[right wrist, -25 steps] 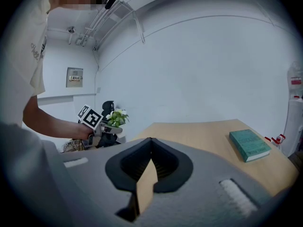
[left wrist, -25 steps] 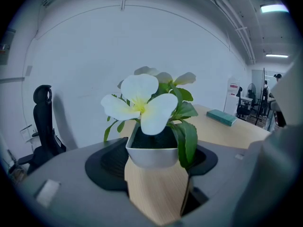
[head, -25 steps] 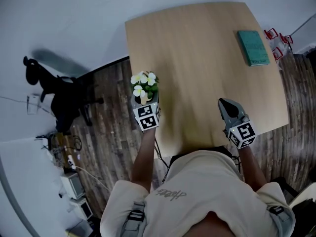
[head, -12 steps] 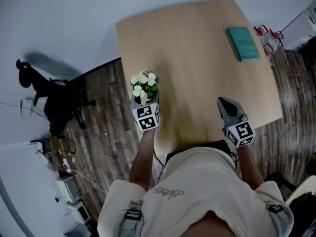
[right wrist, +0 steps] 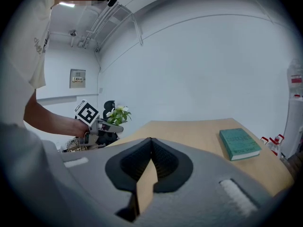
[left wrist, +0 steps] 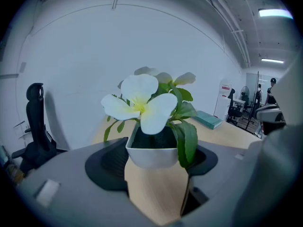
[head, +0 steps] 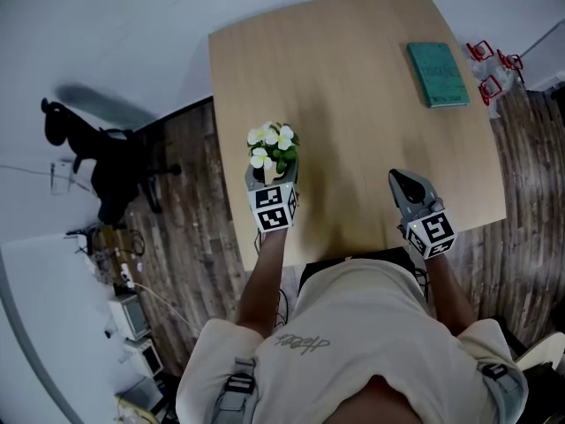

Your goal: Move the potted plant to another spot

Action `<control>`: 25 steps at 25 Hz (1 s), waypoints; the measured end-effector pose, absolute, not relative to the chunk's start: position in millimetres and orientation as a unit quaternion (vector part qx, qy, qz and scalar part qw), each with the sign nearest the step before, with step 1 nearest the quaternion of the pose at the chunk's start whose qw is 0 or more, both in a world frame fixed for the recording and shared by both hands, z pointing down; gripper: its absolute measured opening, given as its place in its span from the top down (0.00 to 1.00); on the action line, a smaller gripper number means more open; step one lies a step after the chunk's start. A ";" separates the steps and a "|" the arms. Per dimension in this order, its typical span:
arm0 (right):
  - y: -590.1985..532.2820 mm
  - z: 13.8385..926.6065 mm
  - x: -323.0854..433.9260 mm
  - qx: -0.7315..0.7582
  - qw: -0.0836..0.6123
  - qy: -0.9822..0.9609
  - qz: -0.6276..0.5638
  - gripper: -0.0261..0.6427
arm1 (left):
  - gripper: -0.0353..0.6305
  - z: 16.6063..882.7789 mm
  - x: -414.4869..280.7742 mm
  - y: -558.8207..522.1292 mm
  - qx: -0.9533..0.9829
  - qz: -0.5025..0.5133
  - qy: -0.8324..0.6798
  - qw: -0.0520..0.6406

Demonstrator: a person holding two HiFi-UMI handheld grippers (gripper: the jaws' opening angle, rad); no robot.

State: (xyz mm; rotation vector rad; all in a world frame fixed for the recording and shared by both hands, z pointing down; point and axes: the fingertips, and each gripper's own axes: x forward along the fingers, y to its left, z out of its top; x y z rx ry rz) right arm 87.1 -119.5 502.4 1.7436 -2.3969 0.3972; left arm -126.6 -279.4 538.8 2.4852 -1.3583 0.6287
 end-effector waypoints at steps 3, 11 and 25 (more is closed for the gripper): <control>-112.0 506.5 110.9 0.581 0.064 -0.799 0.140 0.96 | 0.42 540.1 -99.1 -261.9 0.851 0.226 -0.457 0.123; -88.1 524.6 181.5 0.590 0.059 -0.791 0.151 0.96 | 0.42 555.2 -22.6 -228.0 0.859 0.247 -0.431 0.127; -68.0 566.0 265.6 0.597 0.056 -0.777 0.190 0.96 | 0.42 606.8 83.2 -193.0 0.873 0.272 -0.381 0.137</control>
